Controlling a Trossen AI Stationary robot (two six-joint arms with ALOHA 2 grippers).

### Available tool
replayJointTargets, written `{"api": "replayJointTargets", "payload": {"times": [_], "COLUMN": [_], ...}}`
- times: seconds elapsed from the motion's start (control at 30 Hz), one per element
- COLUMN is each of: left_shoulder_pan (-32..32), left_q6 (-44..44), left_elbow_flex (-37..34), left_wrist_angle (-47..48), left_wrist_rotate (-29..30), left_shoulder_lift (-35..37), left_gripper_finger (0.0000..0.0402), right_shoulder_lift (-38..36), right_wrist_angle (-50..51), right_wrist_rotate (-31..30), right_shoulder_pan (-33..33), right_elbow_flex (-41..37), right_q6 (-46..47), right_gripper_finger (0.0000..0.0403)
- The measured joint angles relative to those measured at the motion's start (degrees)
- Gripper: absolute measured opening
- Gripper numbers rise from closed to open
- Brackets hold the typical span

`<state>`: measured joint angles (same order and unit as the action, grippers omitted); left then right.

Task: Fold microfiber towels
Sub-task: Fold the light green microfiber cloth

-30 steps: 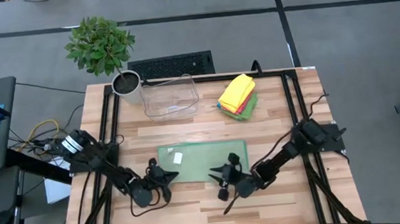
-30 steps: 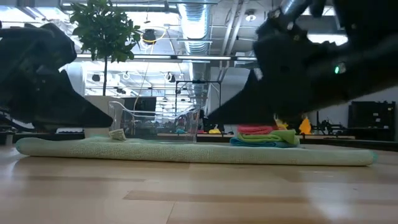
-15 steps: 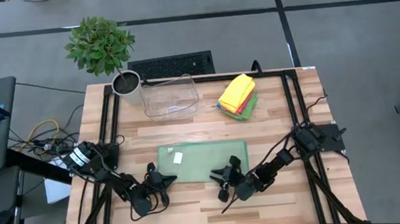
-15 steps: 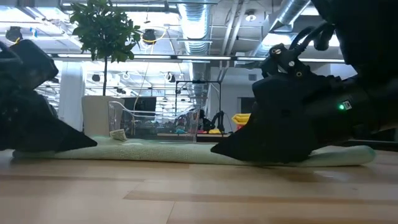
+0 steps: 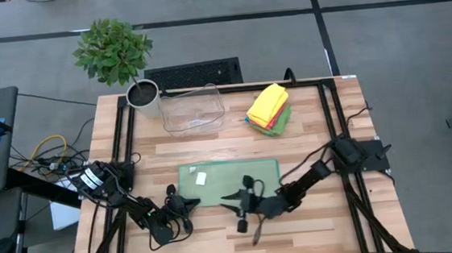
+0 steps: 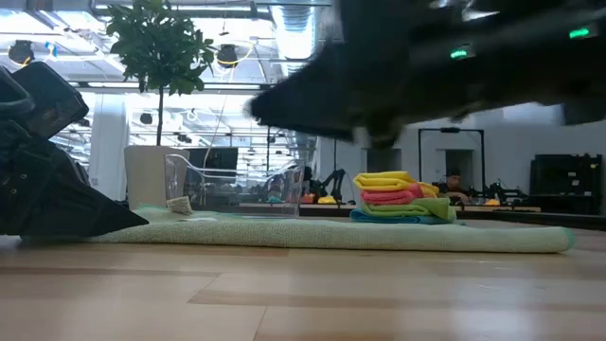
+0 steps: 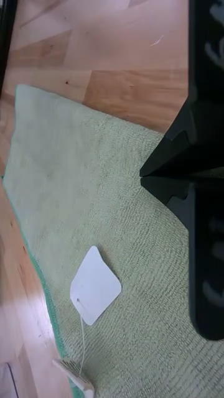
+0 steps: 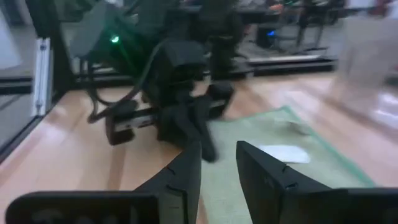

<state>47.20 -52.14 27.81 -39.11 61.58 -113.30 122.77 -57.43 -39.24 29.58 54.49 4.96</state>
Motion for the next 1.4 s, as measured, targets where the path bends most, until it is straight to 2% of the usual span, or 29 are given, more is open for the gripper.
{"api": "replayJointTargets", "payload": {"times": [0.13, 0.37, 0.5, 0.63, 0.77, 0.93, 1.03, 1.13, 1.4], "left_shoulder_pan": [0.1, 0.3, 0.4, 0.4, 0.4, 0.4, 0.4, 0.4, 0.4], "left_q6": [0.0, -0.1, -0.2, -0.2, -0.2, -0.2, -0.2, -0.2, -0.2], "left_elbow_flex": [0.0, 0.0, 0.1, 0.1, 0.1, 0.1, 0.1, 0.1, 0.1], "left_wrist_angle": [0.0, 0.2, 0.4, 0.5, 0.6, 0.6, 0.6, 0.6, 0.6], "left_wrist_rotate": [-0.1, -0.3, -0.3, -0.3, -0.4, -0.4, -0.4, -0.4, -0.4], "left_shoulder_lift": [0.0, 0.0, 0.0, 0.0, 0.0, 0.0, 0.0, 0.0, 0.0], "left_gripper_finger": [0.0, 0.0, 0.0, 0.0, 0.0, 0.0, 0.0, 0.0, 0.0], "right_shoulder_lift": [4.2, 10.0, 12.8, 11.3, 6.1, -2.8, -6.5, -8.0, -7.1], "right_wrist_angle": [4.0, 4.5, 3.1, 4.5, 7.7, 9.8, 11.4, 12.0, 13.8], "right_wrist_rotate": [5.5, 9.0, 8.0, 8.9, 9.8, 4.4, 0.6, -0.2, -5.7], "right_shoulder_pan": [-2.5, -4.3, -3.7, -3.4, -2.2, 0.8, 3.3, 5.0, 9.5], "right_elbow_flex": [4.8, 5.0, 5.4, 5.2, 4.5, 1.0, -2.4, -6.8, -16.5], "right_q6": [0.6, 9.5, 11.3, 10.2, 5.3, 0.8, 0.6, 6.6, 25.8], "right_gripper_finger": [0.0127, 0.0126, 0.0118, 0.0101, 0.0086, 0.0064, 0.0038, 0.0011, 0.0007]}}
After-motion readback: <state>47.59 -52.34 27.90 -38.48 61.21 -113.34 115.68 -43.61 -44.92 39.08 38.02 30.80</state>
